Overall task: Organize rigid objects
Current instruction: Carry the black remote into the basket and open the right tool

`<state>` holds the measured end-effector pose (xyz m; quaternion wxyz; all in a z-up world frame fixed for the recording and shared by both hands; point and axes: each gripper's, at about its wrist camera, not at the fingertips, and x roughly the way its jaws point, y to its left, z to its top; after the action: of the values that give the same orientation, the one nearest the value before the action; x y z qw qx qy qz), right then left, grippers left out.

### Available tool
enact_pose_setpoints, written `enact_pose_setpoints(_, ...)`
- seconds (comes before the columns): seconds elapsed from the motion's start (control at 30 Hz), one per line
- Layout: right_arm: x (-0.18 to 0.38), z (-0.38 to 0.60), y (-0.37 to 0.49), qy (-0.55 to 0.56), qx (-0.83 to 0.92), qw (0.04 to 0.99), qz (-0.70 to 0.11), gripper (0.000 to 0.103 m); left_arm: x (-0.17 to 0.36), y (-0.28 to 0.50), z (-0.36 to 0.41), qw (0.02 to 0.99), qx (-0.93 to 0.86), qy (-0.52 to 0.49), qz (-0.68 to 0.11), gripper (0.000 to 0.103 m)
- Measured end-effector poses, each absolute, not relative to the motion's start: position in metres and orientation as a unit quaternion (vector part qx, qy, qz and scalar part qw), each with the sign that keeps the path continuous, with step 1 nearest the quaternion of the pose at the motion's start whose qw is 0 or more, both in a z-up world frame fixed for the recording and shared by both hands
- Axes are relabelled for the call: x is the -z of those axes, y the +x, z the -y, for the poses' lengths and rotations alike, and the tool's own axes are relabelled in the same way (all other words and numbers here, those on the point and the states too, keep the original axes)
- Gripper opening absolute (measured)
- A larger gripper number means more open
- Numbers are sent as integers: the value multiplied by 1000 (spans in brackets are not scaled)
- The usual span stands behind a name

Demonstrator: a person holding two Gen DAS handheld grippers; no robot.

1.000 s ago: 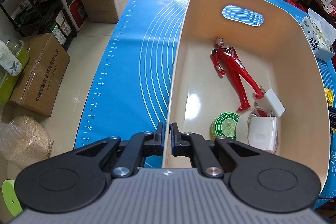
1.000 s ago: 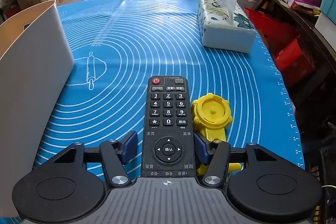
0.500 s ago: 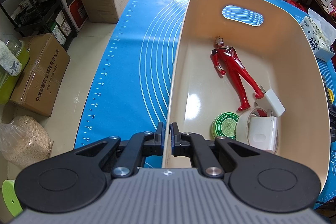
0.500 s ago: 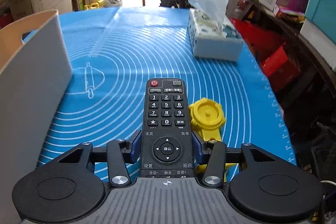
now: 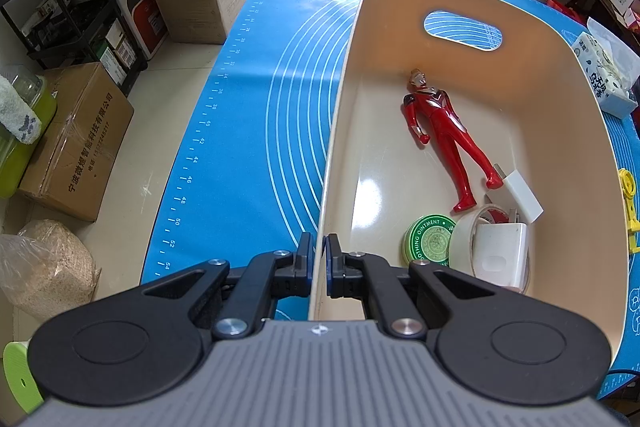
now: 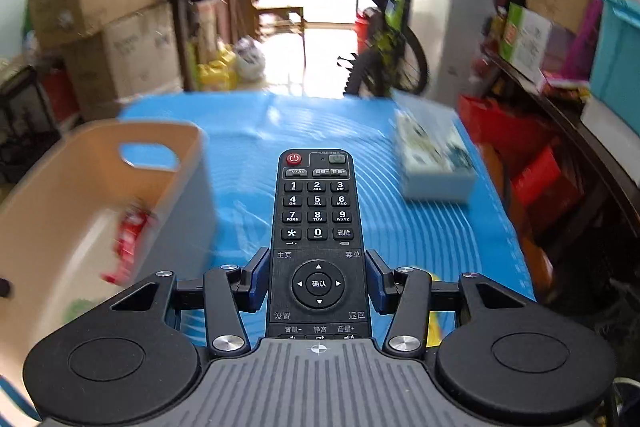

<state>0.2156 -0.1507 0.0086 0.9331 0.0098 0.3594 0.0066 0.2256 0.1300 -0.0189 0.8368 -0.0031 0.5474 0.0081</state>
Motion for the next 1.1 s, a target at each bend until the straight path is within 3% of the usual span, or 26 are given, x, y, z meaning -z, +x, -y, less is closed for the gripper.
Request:
enact_pose_setpoints(0.23, -43, 95, 220, 13, -82, 940, -329, 54, 19, 226, -130, 837, -8, -5, -548, 7)
enact_pose_setpoints(0.5, -40, 41, 225, 11, -133, 931, -341, 54, 19, 226, -128, 837, -7, -4, -547, 7)
enact_pose_setpoints(1.1, 33, -24, 240, -44, -147, 860, -487, 54, 19, 225, -129, 837, -8, -1, -547, 7)
